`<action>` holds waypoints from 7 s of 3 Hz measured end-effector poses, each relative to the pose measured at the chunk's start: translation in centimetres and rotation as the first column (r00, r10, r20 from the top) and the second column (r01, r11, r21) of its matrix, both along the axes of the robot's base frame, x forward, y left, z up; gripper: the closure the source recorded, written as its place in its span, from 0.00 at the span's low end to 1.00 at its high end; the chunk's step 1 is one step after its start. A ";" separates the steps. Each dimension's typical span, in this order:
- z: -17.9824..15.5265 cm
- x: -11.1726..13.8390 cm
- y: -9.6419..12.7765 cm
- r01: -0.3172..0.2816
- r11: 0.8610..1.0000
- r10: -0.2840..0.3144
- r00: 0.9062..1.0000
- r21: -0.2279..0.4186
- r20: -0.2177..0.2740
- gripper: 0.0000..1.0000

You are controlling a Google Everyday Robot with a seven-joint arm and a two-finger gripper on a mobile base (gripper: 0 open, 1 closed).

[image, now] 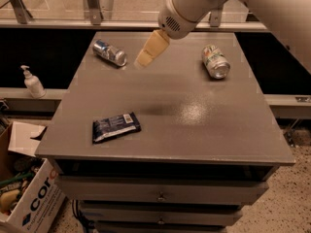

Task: Place redbull can upright

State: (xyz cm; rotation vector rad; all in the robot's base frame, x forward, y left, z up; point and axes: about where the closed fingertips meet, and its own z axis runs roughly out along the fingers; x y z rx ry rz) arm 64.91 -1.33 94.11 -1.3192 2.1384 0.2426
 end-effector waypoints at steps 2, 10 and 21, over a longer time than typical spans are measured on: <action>-3.6 4.7 6.0 0.020 1.000 -0.020 0.999 0.010 -0.038 0.00; -9.8 12.3 14.7 0.103 0.994 -0.108 0.984 -0.044 -0.145 0.00; -3.6 5.5 8.3 0.107 0.870 -0.071 0.993 0.481 -0.092 1.00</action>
Offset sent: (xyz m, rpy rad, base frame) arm 0.0558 0.0595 -0.0393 0.0115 0.0417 -0.0437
